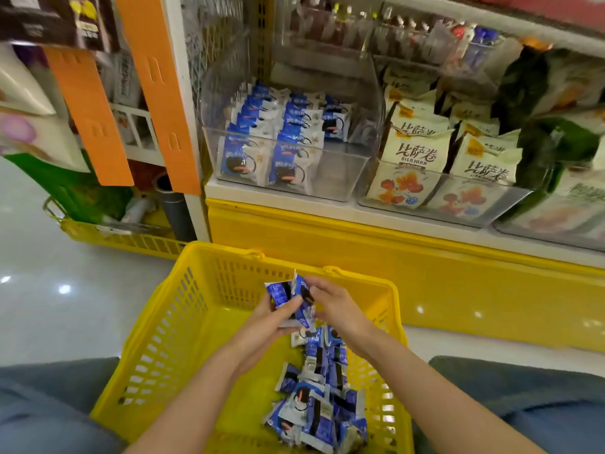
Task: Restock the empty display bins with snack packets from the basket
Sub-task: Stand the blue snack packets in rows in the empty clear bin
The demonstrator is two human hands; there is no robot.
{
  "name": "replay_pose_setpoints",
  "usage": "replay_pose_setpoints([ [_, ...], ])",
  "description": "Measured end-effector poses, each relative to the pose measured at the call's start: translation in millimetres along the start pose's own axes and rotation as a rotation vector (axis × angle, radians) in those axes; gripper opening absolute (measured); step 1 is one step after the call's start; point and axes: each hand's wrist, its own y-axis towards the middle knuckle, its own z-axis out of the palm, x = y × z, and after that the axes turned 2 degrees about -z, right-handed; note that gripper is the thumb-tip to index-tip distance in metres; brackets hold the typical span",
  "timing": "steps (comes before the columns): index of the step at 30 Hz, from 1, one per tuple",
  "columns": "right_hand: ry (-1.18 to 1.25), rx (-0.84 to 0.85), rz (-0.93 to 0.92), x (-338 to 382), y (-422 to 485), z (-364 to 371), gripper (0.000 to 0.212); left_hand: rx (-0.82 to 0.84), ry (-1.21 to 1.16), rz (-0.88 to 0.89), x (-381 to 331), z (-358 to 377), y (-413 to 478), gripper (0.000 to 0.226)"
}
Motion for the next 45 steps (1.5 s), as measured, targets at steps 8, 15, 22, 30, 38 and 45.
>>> replay_pose_setpoints([
  [8, -0.014, -0.029, -0.151, 37.7, -10.4, 7.1, 0.029, -0.150, 0.029, 0.124, -51.4, 3.2, -25.2, 0.037],
  [15, 0.113, -0.160, -0.177, 75.4, -15.9, 6.2, 0.036, -0.055, 0.145, 0.267, -99.1, 5.6, -48.9, 0.058],
  [22, -0.058, -0.064, -0.284, 113.4, -22.2, 7.6, 0.035, -0.050, 0.316, 0.308, -143.8, -12.9, -50.7, 0.044],
  [30, -0.113, -0.241, -0.358, 167.8, -4.5, -22.7, 0.027, -0.032, 0.296, 0.353, -182.8, -16.3, -34.4, 0.039],
  [38, -0.646, -0.690, -0.485, 246.6, 67.7, -86.0, 0.045, -0.113, 0.139, 0.419, -214.6, -6.9, -13.2, 0.025],
  [45, -1.411, -0.587, -0.171, 263.1, 138.3, -111.1, 0.035, -0.217, 0.140, 0.519, -230.8, -13.3, -3.3, 0.025],
])
